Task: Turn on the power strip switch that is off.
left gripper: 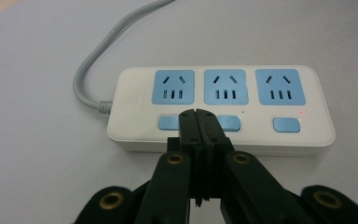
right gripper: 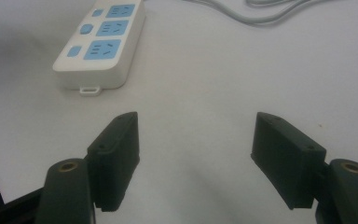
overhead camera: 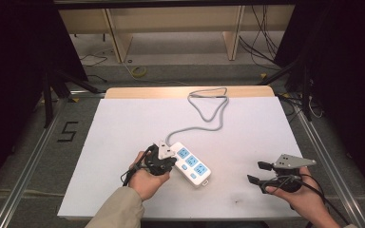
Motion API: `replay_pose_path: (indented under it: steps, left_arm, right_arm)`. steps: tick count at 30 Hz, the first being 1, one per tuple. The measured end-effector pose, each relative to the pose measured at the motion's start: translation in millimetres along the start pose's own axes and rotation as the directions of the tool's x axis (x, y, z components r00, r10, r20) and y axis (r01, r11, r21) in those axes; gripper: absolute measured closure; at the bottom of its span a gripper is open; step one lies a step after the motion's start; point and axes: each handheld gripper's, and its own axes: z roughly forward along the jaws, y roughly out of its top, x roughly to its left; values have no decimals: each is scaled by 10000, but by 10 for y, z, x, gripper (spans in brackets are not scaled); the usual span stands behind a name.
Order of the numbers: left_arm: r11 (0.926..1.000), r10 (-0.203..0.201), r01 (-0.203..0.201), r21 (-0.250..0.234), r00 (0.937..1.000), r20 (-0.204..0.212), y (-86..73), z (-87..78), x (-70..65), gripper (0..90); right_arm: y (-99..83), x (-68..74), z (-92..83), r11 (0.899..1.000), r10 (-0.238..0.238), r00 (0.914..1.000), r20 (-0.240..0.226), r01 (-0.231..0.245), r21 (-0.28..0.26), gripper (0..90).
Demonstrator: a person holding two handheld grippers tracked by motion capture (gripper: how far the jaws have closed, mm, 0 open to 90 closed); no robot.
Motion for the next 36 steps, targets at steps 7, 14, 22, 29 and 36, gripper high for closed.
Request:
replay_pose_path:
  steps: [7, 14, 22, 29, 36]
  left_arm:
    - [10000, 26, -26, -6, 9999, 97, 27, 15, -14, 896]
    - [10000, 10, -11, 52, 9999, 133, 39, 33, -25, 896]
    - [9998, -111, 107, 160, 9996, 253, 75, 65, -41, 897]
    - [9998, -67, 61, 191, 9995, 315, 111, 95, -66, 896]
    - [9996, -50, 39, 271, 9992, 389, 137, 131, -97, 896]
  right_arm:
    - [-1, 1, -4, 10000, -16, 10000, -5, 16, -17, 324]
    - [-2, 4, -2, 10000, -24, 10000, 1, 24, 19, 324]
    - [-4, 0, -6, 10000, -24, 10000, 0, 24, 6, 325]
    - [-3, 4, -6, 10000, -14, 10000, -14, 14, 25, 325]
    - [-3, 6, -3, 10000, -13, 10000, -4, 13, 61, 325]
